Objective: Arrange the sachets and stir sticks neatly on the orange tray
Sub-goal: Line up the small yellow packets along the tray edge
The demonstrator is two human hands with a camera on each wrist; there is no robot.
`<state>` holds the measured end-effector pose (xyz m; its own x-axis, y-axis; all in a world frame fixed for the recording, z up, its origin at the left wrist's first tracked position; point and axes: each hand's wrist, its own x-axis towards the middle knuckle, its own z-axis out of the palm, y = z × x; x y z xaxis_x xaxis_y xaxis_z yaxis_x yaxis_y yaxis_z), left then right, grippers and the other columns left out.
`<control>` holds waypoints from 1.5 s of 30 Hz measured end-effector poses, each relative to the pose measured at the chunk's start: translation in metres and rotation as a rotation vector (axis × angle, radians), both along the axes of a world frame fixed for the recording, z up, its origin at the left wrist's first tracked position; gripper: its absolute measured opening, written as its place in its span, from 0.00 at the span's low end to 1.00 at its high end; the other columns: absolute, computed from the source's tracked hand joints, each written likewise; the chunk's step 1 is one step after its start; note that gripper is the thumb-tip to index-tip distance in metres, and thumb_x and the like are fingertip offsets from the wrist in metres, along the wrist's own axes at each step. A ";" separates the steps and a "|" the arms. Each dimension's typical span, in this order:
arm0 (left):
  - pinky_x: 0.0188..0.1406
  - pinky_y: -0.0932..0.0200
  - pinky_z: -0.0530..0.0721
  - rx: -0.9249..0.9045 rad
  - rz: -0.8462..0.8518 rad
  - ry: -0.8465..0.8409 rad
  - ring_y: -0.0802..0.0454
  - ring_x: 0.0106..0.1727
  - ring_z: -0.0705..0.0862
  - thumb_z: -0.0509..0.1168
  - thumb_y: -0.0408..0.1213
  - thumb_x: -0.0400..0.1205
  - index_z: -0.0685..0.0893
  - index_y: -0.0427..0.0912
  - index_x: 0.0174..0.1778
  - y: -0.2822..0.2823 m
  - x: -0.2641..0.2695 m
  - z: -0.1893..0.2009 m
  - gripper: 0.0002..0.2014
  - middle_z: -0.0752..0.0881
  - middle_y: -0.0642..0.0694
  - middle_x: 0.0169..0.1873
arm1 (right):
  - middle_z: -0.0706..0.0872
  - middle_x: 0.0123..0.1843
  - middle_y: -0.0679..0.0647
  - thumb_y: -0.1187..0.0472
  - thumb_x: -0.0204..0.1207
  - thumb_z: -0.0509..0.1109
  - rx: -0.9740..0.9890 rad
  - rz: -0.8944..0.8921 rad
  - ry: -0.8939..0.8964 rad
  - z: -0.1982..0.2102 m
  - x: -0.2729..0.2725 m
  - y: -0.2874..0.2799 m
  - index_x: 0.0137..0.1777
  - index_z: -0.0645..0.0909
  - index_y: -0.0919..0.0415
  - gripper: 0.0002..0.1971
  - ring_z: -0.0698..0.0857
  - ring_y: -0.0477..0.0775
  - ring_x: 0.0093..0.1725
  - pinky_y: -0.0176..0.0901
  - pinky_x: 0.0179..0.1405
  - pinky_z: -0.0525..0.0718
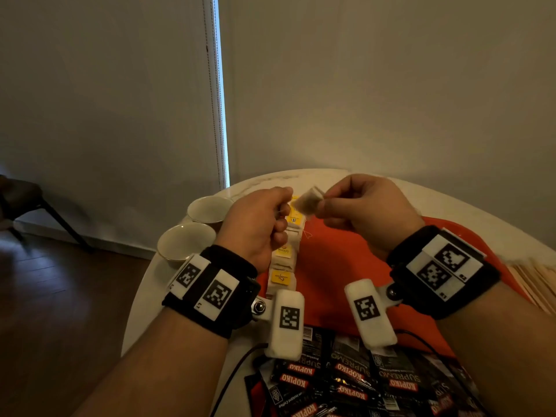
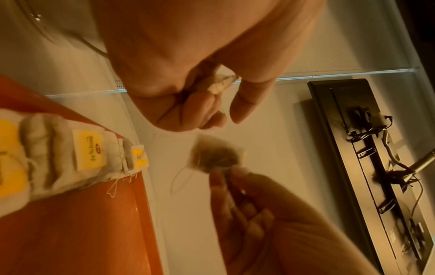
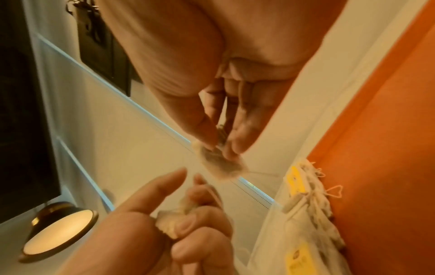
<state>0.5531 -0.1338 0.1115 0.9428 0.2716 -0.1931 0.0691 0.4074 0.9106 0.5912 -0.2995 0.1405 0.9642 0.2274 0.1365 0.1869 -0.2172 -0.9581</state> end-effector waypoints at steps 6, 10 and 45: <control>0.23 0.65 0.70 -0.009 -0.025 0.020 0.58 0.27 0.71 0.76 0.52 0.81 0.90 0.42 0.52 0.000 -0.002 -0.001 0.15 0.87 0.48 0.35 | 0.93 0.39 0.50 0.64 0.70 0.84 -0.229 0.098 -0.236 -0.001 -0.005 0.007 0.40 0.90 0.57 0.05 0.92 0.52 0.41 0.55 0.51 0.92; 0.18 0.66 0.69 0.011 0.011 -0.008 0.59 0.24 0.71 0.72 0.36 0.85 0.88 0.41 0.48 0.001 0.002 -0.005 0.03 0.80 0.46 0.35 | 0.93 0.42 0.51 0.64 0.71 0.84 -0.222 0.129 -0.259 -0.003 -0.004 0.005 0.42 0.90 0.57 0.05 0.92 0.51 0.43 0.51 0.51 0.92; 0.26 0.58 0.73 -0.341 0.256 -0.228 0.54 0.29 0.72 0.61 0.35 0.81 0.79 0.40 0.50 0.009 -0.001 0.002 0.05 0.76 0.46 0.35 | 0.93 0.41 0.65 0.72 0.75 0.78 -0.104 0.018 0.518 -0.041 0.037 0.034 0.50 0.88 0.71 0.05 0.91 0.57 0.34 0.47 0.36 0.91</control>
<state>0.5525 -0.1251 0.1137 0.8827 0.4575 -0.1078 -0.2578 0.6631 0.7028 0.6281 -0.2652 0.0993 0.8950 0.2317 -0.3812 -0.3009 -0.3174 -0.8993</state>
